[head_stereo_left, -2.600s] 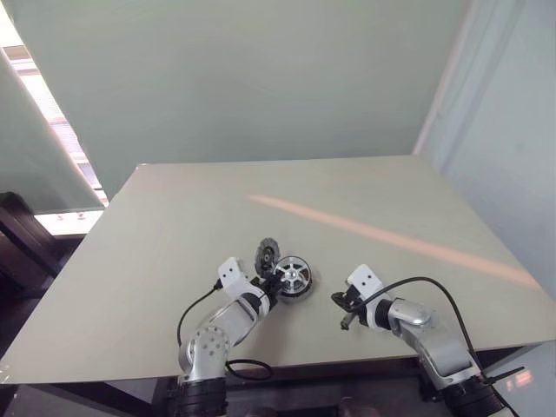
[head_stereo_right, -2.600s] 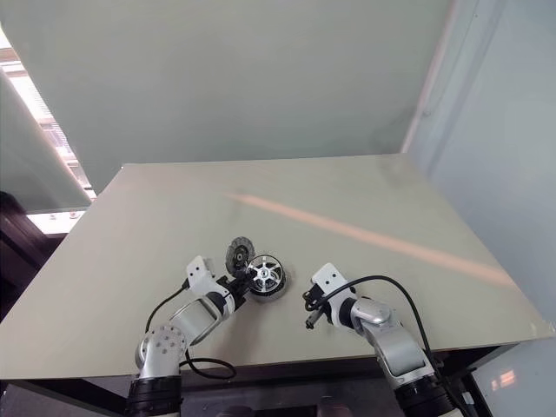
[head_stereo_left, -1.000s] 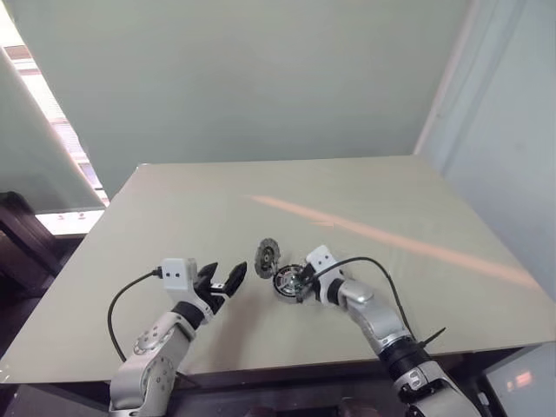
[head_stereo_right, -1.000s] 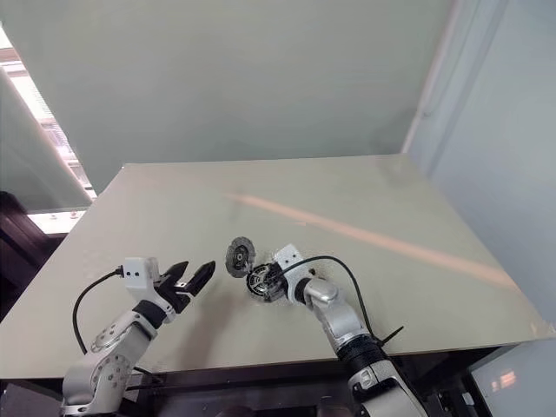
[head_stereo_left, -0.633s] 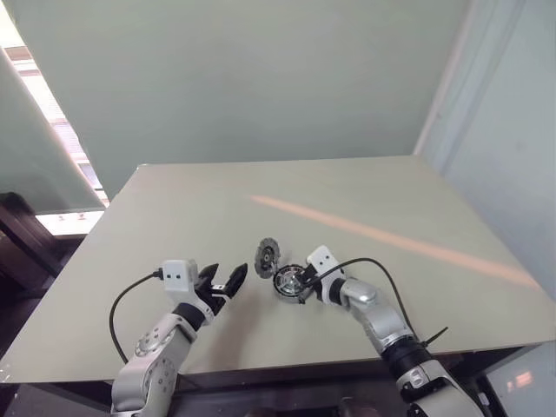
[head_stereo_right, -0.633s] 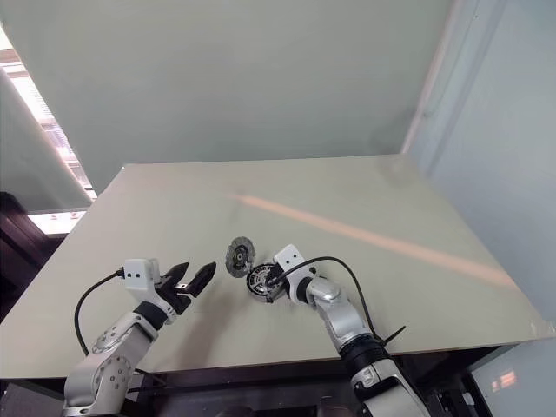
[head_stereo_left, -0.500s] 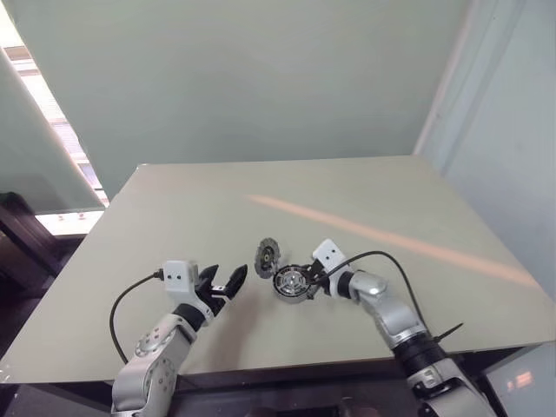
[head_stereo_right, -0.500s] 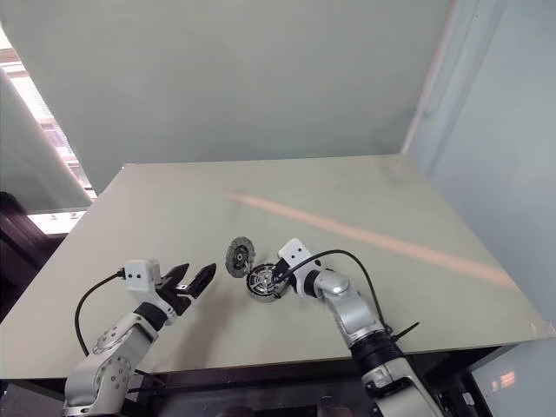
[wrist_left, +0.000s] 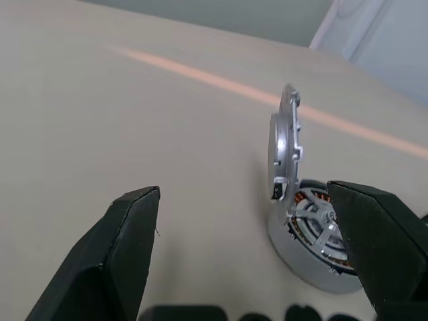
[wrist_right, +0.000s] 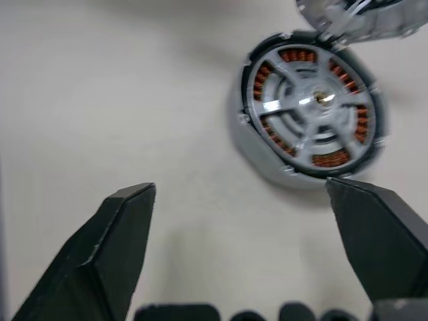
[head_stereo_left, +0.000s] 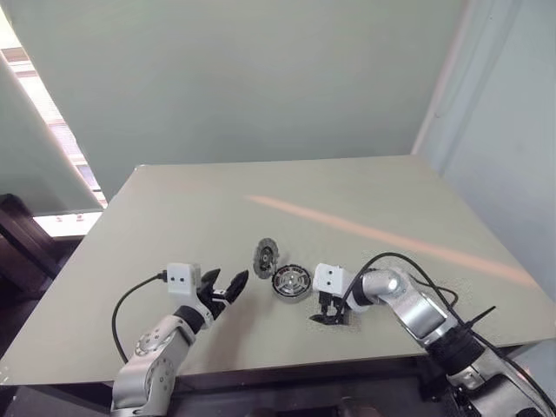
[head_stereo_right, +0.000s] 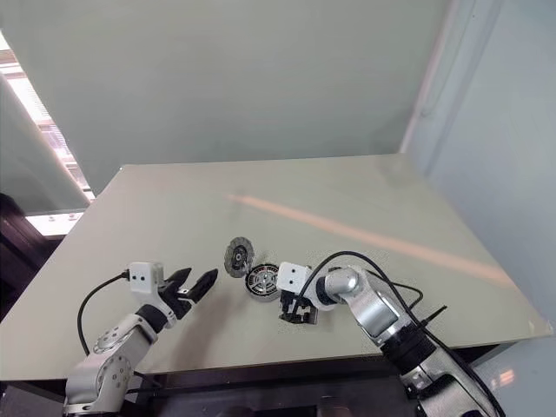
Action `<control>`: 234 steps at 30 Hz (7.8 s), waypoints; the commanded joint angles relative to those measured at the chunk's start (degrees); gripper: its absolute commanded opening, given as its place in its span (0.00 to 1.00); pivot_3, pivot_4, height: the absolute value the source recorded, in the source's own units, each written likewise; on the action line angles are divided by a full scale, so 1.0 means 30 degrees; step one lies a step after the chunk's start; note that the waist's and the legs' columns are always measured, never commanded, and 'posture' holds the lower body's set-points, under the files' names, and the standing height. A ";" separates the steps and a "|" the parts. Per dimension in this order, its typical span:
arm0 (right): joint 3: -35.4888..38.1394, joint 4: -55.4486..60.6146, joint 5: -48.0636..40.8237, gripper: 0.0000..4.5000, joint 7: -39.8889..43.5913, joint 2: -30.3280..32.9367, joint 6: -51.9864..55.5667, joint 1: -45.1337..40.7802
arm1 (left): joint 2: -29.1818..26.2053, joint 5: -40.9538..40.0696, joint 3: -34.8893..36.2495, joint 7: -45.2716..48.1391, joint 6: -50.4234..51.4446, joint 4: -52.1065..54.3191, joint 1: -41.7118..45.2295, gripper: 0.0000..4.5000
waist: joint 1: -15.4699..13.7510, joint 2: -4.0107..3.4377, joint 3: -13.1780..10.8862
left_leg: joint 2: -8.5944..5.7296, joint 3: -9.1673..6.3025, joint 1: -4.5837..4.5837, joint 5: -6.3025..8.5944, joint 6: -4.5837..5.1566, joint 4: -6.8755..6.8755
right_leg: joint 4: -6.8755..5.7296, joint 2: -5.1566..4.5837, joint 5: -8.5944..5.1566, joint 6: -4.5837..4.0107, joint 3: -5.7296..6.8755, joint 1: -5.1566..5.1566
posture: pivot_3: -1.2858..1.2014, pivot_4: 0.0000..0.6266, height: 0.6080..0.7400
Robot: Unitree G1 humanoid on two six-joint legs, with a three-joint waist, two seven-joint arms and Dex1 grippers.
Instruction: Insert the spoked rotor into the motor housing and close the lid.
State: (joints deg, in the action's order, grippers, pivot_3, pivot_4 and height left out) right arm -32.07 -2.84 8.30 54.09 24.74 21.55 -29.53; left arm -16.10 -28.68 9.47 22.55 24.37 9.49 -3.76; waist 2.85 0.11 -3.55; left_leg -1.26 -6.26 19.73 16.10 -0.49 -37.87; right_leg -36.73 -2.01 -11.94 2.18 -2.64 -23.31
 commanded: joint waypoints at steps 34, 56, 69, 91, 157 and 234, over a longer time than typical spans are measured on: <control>-0.2018 -1.1145 0.4924 0.64 -0.1042 -0.2973 -0.7792 -0.4754 | 0.0291 0.1199 -0.0735 0.0215 -0.0512 0.0974 -0.0820 0.95 | 0.0005 -0.0006 0.0005 | 0.0021 -0.0017 -0.0042 -0.0024 -0.0026 0.0003 | -0.0022 0.0023 0.0050 -0.0056 0.0012 0.0025 | 0.52 0.00 1.00; -0.1538 -0.9993 0.4949 0.00 0.0507 -0.3021 -0.7338 -0.4989 | 0.0333 0.1443 -0.0710 0.0122 -0.0616 0.0517 -0.0521 0.95 | 0.0000 -0.0012 0.0012 | 0.0027 -0.0021 -0.0041 -0.0031 -0.0036 0.0011 | -0.0025 0.0029 0.0066 -0.0060 0.0017 0.0015 | 0.52 0.00 1.00; -0.1063 -0.1631 0.3485 0.00 0.5006 -0.2321 -0.0470 -0.3172 | 0.0179 0.1563 -0.0291 0.0263 -0.0818 -0.0006 -0.0180 0.95 | -0.0007 -0.0024 0.0003 | 0.0025 -0.0051 0.0002 -0.0028 -0.0038 0.0015 | -0.0012 0.0027 0.0067 -0.0055 0.0045 -0.0016 | 0.52 0.00 1.00; -0.2640 0.2398 0.3253 0.00 0.0024 -0.6047 1.0152 -0.0831 | 0.0435 0.1750 -0.0011 0.0067 -0.1507 -0.0816 -0.0199 0.95 | -0.0004 -0.0021 0.0002 | 0.0026 -0.0129 0.0016 -0.0047 -0.0077 0.0007 | -0.0019 0.0027 0.0065 -0.0057 0.0114 -0.0021 | 0.52 0.00 1.00; -0.5369 0.2417 0.0871 0.99 0.0918 -0.0860 0.5411 -0.4326 | 0.0499 0.2475 0.0149 0.0298 -0.2345 -0.2039 0.0277 0.95 | 0.0005 -0.0020 -0.0001 | 0.0039 -0.0161 0.0040 -0.0071 -0.0121 0.0049 | 0.0008 0.0027 0.0060 -0.0064 0.0162 -0.0048 | 0.52 0.00 1.00; -0.2953 0.1078 0.1688 0.02 -0.3703 -0.9168 1.6862 -0.2782 | 0.0890 0.2594 0.0042 0.0272 -0.2767 -0.2631 0.0631 0.95 | -0.0002 -0.0023 -0.0001 | 0.0036 -0.0180 0.0094 -0.0079 -0.0139 0.0064 | -0.0014 0.0028 0.0067 -0.0060 0.0165 -0.0113 | 0.52 0.00 1.00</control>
State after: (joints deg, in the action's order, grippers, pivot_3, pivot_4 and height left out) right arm -41.80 -1.39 14.57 44.13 -2.62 71.42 -37.18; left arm -13.41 -21.16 9.62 23.22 17.29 1.05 -2.86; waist 2.85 0.04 -3.55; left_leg -1.16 -6.79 20.02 15.86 -0.91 -37.68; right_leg -36.77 -1.93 -11.74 2.00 -2.15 -23.65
